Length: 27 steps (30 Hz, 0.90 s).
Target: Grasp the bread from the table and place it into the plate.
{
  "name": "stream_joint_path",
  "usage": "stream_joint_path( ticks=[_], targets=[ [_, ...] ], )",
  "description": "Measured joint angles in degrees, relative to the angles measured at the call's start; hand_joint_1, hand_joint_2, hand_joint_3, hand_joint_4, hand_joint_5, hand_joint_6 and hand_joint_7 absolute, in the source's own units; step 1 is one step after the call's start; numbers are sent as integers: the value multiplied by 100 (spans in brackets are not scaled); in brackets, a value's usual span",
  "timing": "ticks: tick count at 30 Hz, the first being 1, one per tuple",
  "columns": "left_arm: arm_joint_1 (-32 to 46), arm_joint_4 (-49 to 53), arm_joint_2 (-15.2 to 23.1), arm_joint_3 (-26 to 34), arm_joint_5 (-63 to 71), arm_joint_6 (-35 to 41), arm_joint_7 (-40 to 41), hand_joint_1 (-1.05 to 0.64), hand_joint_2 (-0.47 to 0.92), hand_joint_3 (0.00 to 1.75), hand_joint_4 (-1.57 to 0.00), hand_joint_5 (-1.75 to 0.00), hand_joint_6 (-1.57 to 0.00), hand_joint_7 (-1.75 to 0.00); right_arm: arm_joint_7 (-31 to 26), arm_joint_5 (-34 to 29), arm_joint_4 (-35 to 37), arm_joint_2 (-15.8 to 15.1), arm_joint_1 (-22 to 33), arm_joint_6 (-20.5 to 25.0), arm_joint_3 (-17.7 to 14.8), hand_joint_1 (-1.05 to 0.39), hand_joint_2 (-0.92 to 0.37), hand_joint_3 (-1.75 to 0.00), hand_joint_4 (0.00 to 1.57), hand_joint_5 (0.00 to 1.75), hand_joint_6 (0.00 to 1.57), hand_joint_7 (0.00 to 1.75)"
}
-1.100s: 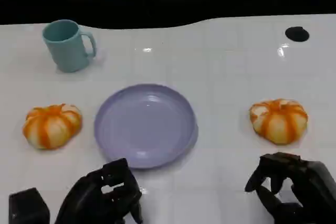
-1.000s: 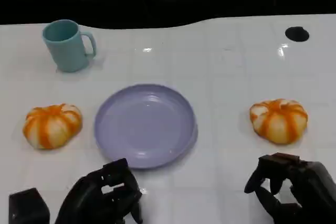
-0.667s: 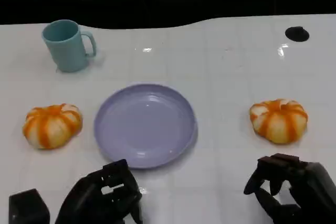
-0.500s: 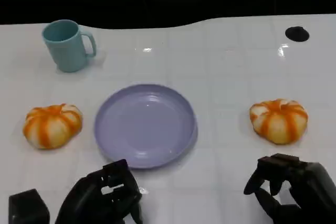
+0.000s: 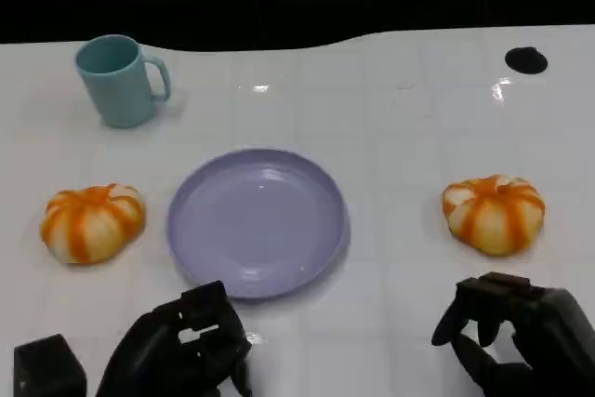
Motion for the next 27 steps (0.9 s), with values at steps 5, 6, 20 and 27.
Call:
stream_joint_path(
  ticks=[5, 6, 20, 27],
  targets=[
    [4, -13, 0, 0, 0, 0, 0, -61, 81, 41, -78, -175, -74, -145, -11, 0, -47, -8, 0, 4, -22, -21, -45, -101, 84, 142, 90, 86],
    [6, -21, 1, 0, 1, 0, 1, -61, 82, 41, -78, -175, -74, -145, -10, 0, -85, -15, 2, 21, -32, -22, -47, -98, 85, 136, 91, 82],
    [19, -71, 26, 0, -3, 20, -1, -60, 81, 42, -79, -175, -73, -145, 268, -237, -1273, -308, 219, 1036, -245, -41, -92, -7, 58, 53, 74, 7],
    [24, -75, 26, -2, -2, 22, -1, -60, 81, 42, -79, -175, -73, -145, 495, -363, -1789, -490, 272, 1593, -339, -44, -92, -6, 46, 38, 64, 0]
  ],
)
